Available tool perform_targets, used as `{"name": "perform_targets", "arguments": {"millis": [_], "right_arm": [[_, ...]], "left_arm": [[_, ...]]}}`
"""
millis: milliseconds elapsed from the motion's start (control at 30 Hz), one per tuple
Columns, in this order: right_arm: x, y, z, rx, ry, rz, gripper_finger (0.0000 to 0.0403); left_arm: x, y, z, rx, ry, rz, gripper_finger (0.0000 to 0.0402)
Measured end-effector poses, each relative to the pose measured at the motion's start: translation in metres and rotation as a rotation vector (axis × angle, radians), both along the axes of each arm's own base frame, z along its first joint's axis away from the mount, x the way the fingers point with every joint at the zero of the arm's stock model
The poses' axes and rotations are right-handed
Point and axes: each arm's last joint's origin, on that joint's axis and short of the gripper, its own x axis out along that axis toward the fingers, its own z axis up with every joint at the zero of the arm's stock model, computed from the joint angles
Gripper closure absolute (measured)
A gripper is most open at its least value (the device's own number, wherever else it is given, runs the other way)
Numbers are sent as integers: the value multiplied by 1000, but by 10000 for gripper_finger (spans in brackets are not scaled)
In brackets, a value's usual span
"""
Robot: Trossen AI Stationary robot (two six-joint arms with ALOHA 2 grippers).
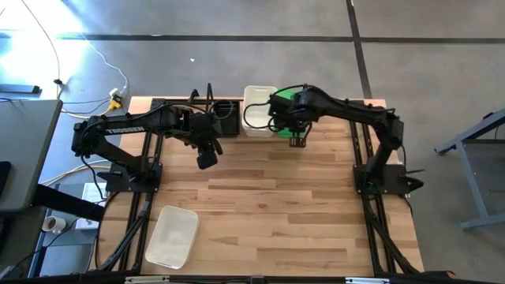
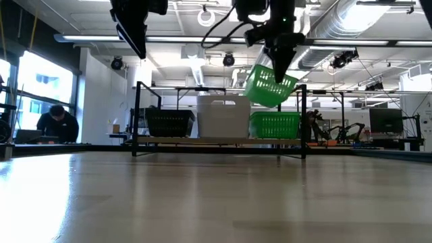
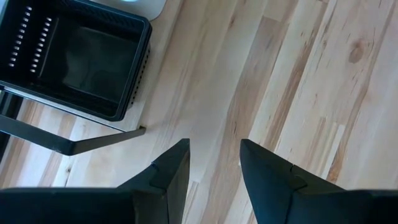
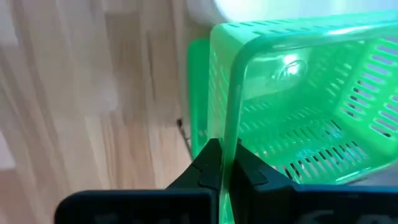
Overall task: Stack baskets on shelf by color
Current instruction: Stack the green basket on top of the other green baskets on the shelf
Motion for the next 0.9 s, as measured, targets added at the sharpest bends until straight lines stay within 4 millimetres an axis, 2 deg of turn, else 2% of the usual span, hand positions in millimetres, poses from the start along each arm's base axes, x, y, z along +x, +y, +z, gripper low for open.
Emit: {"name": "perform_targets", "arguments": {"millis": [200, 900], "right_arm": [[12, -3, -10, 31, 58, -25, 403], [22, -13, -43, 0, 201, -115, 403]], "left_arm": [[0, 0, 0, 0, 0, 0, 271], [0, 0, 0, 0, 0, 0, 271]]}}
